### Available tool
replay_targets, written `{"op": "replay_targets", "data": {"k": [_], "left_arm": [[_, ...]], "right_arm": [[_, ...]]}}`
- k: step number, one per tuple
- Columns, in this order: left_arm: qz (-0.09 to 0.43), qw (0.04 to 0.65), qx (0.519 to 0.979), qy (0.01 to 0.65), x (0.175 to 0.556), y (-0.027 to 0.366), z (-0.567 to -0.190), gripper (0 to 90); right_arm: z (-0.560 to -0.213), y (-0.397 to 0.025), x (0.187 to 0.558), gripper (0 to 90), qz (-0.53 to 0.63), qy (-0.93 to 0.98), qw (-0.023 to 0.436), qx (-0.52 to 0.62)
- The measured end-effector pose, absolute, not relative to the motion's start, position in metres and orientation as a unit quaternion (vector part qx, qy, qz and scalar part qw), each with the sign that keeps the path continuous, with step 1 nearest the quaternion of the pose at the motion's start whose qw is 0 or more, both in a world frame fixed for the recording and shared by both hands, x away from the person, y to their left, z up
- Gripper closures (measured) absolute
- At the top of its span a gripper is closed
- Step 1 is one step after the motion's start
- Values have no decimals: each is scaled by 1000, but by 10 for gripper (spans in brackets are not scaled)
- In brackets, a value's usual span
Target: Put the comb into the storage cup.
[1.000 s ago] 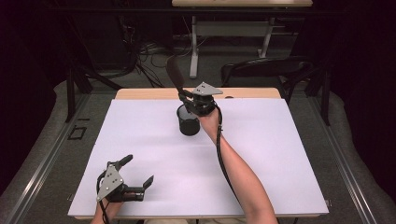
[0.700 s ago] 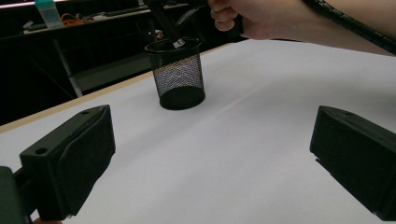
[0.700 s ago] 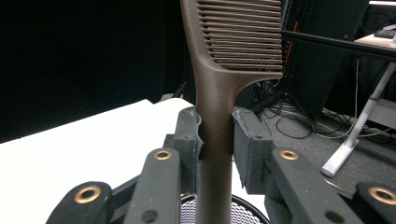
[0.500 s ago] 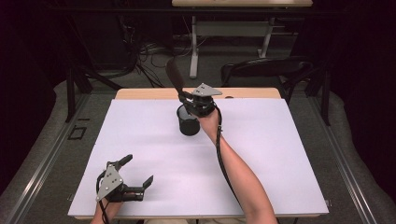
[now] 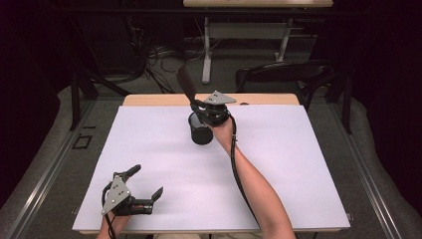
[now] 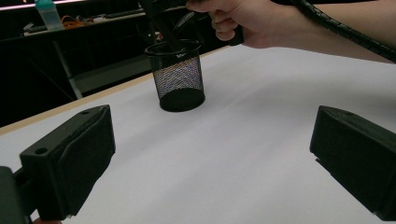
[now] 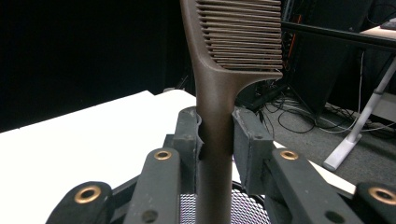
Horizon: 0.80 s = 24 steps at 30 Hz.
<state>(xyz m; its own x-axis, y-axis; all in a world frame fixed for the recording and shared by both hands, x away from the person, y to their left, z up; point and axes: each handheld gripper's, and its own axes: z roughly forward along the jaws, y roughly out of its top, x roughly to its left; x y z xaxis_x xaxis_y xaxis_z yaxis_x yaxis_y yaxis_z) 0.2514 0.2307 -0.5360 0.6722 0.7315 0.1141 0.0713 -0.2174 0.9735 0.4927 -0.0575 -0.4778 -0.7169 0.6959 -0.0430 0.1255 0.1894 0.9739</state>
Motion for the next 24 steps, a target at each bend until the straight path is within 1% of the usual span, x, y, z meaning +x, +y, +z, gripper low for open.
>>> {"op": "replay_targets", "data": {"k": [24], "left_arm": [[295,561,722,279,252,231,-536,0]], "right_arm": [[-489,-62,493,726,564,734,246,287]]}}
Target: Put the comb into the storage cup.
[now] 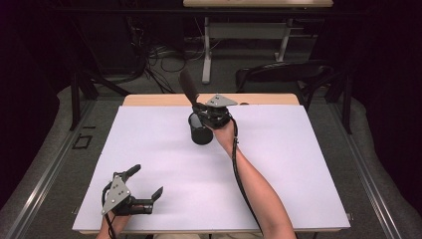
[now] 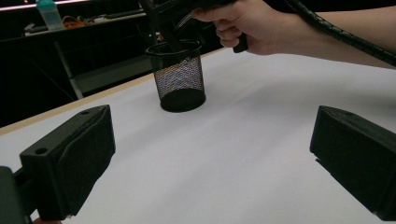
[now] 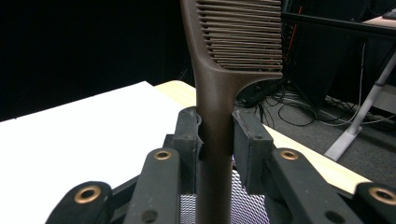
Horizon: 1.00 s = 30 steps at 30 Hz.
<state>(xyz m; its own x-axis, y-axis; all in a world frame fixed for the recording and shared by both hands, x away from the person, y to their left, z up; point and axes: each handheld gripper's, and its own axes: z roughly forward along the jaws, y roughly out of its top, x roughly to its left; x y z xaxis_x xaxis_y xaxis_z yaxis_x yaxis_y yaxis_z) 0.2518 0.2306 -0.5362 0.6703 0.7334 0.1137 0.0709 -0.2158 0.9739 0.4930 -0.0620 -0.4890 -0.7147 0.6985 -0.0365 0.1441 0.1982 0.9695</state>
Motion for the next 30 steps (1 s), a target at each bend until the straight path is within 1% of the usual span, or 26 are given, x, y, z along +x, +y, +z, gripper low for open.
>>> {"op": "replay_targets", "data": {"k": [30], "left_arm": [[296,561,721,279,252,231,-536,0]], "right_arm": [[-499,-65,493,725,549,745,240,292]]}}
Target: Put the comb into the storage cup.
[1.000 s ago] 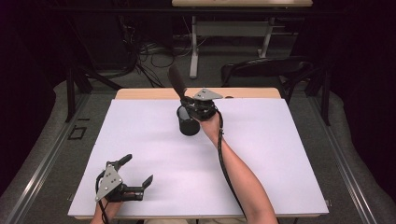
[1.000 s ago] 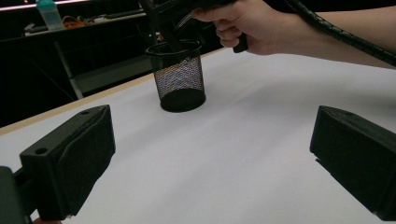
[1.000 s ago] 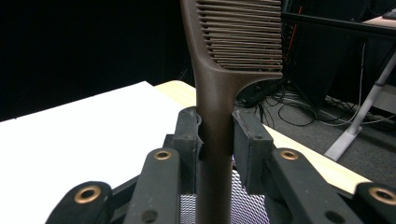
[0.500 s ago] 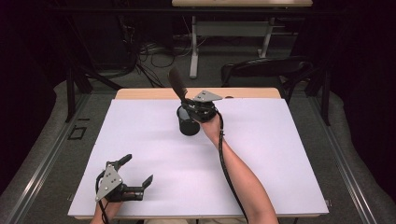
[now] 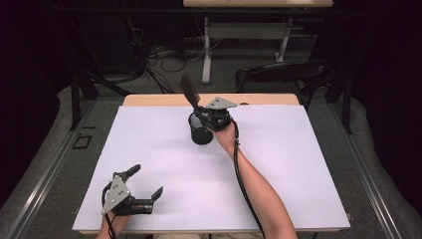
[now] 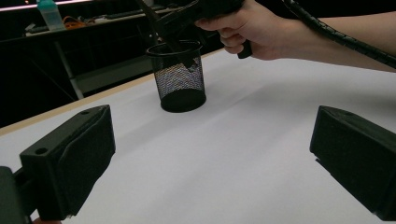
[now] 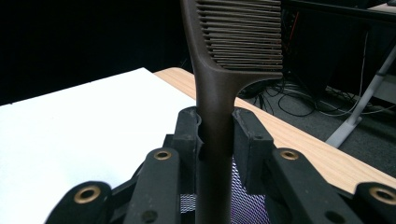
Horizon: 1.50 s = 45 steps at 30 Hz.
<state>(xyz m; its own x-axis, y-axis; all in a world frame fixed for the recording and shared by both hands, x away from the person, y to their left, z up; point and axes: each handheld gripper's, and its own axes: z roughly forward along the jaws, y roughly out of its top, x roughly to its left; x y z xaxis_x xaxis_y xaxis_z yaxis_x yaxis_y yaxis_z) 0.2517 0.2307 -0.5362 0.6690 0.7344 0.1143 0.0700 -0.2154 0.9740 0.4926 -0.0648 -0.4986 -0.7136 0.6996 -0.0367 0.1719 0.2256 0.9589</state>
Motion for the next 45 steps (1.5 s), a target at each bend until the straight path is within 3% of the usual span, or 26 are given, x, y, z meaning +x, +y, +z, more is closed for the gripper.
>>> {"op": "replay_targets", "data": {"k": [28,34,45], "left_arm": [[297,560,721,279,252,231,-536,0],[298,560,721,279,252,231,-536,0],[296,556,725,278,254,229,-537,0]], "right_arm": [[-501,-65,487,705,519,766,236,297],[-493,-73,480,501,514,771,225,302],[-476,-96,460,227,498,795,194,288]]}}
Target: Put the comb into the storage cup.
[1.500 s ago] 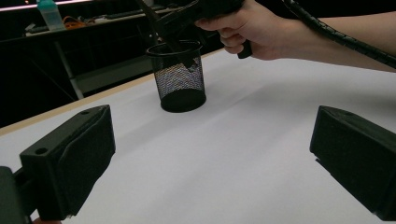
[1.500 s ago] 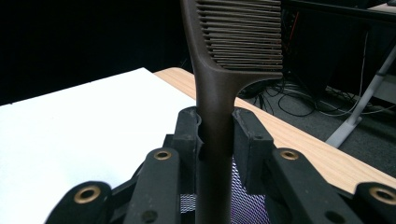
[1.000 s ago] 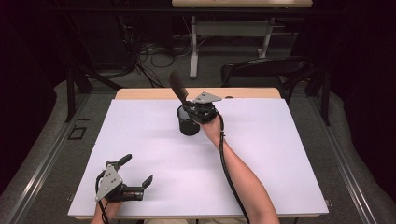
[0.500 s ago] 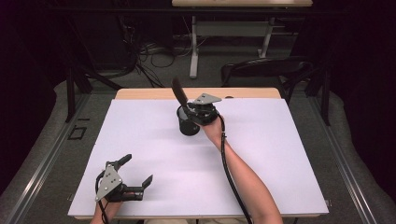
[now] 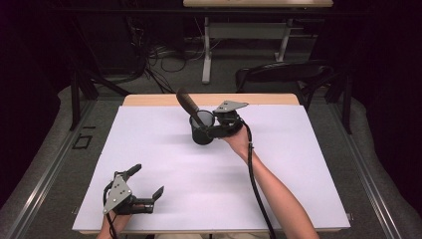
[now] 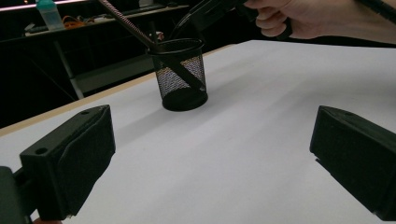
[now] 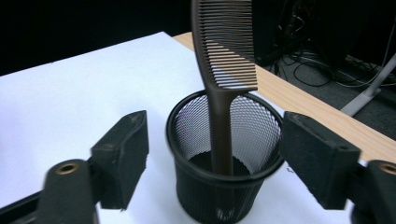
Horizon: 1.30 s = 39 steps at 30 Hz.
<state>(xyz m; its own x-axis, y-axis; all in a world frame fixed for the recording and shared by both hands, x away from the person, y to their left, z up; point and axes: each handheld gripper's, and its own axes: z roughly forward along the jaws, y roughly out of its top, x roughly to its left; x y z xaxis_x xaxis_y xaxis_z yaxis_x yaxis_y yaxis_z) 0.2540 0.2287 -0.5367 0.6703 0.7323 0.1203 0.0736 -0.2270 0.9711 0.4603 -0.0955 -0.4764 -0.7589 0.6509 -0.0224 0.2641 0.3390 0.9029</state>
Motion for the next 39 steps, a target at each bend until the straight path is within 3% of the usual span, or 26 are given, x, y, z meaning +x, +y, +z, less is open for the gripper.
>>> {"op": "replay_targets", "data": {"k": [4,21,39], "left_arm": [[296,556,724,281,253,229,-537,0],[298,555,724,280,252,229,-537,0],[299,554,724,282,251,230,-537,0]], "right_arm": [[-471,-101,451,153,491,805,181,278],[-464,-122,421,23,465,832,151,262],[-471,-156,393,0,431,855,128,259]]}}
